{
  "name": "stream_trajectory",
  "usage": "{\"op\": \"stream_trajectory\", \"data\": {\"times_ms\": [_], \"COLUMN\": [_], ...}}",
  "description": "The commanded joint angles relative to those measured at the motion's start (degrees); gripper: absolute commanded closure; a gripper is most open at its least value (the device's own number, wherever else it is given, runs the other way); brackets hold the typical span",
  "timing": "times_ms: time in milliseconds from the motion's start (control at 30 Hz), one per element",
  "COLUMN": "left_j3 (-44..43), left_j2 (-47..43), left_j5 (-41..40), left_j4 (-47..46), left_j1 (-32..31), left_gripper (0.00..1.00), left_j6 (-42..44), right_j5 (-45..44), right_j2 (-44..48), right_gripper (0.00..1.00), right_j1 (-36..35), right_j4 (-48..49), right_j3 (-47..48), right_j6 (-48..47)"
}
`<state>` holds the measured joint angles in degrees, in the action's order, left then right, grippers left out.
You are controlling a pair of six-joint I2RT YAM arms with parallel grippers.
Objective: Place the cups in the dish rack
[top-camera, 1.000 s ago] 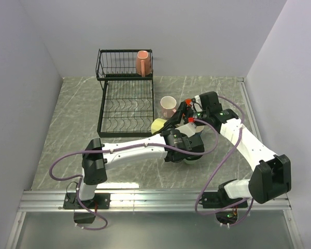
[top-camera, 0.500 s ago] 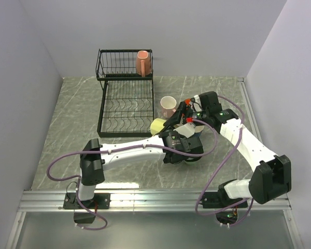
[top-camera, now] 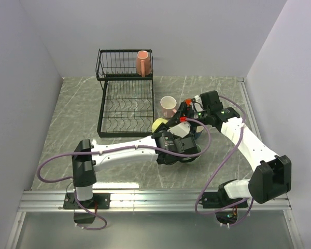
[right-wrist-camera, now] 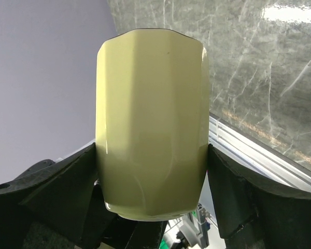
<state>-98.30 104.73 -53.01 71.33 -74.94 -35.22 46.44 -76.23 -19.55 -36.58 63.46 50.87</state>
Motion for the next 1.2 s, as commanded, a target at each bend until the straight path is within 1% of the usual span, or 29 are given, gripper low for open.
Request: {"op": "stream_trajectory", "data": {"times_ms": [0,267,467,733,800,900,933,967,1000,1067,1100,1133,1167], "left_j3": [1.8,2.9,3.5,4.9,5.5,5.6,5.8,5.9,6.2,6.7,7.2,7.5,8.1], "left_j2": [-2.7,-1.5,-2.6,-5.7,-6.1,-6.5,-6.6,-6.6,-6.6,-6.5,-6.6,-6.6,-6.5], "left_j5": [-3.7,-2.9,-3.9,-2.2,-1.8,-1.8,-1.9,-2.0,-2.1,-2.2,-2.3,-2.5,-2.8], "left_j4": [3.5,-1.9,-6.3,-16.5,-18.1,-19.7,-20.2,-20.5,-20.7,-21.0,-20.8,-20.9,-20.9], "left_j1": [2.3,1.9,1.8,1.7,1.8,1.7,1.8,1.8,1.8,1.8,1.8,1.7,1.8], "left_gripper": [0.38,0.42,0.47,0.43,0.44,0.53,0.59,0.63,0.71,0.81,0.93,0.99,1.0], "left_j6": [0.8,4.5,7.8,16.1,18.2,19.9,20.4,20.5,20.7,20.9,20.9,20.9,20.8], "right_j5": [7.5,9.5,11.6,16.5,17.9,18.7,18.8,18.9,19.0,18.8,18.8,18.7,18.8], "right_j2": [2.3,2.9,3.2,3.6,3.8,4.6,4.8,5.0,5.0,5.1,4.9,4.9,4.7], "right_gripper": [1.0,1.0,1.0,1.0,1.0,1.0,1.0,1.0,1.0,1.0,1.0,1.0,1.0], "right_j1": [0.7,0.7,-0.2,-3.1,-3.9,-4.2,-4.2,-4.2,-4.2,-4.2,-4.3,-4.2,-4.3], "right_j4": [-3.2,-0.9,1.3,8.7,10.4,11.4,11.5,11.7,11.4,11.0,10.7,10.4,10.4], "right_j3": [3.1,1.7,0.2,-1.8,-2.3,-3.8,-4.0,-4.5,-4.6,-4.6,-4.4,-4.2,-4.1], "right_j6": [-2.0,0.5,2.4,7.7,8.5,9.4,9.6,9.6,9.2,8.8,8.5,8.2,8.1]}}
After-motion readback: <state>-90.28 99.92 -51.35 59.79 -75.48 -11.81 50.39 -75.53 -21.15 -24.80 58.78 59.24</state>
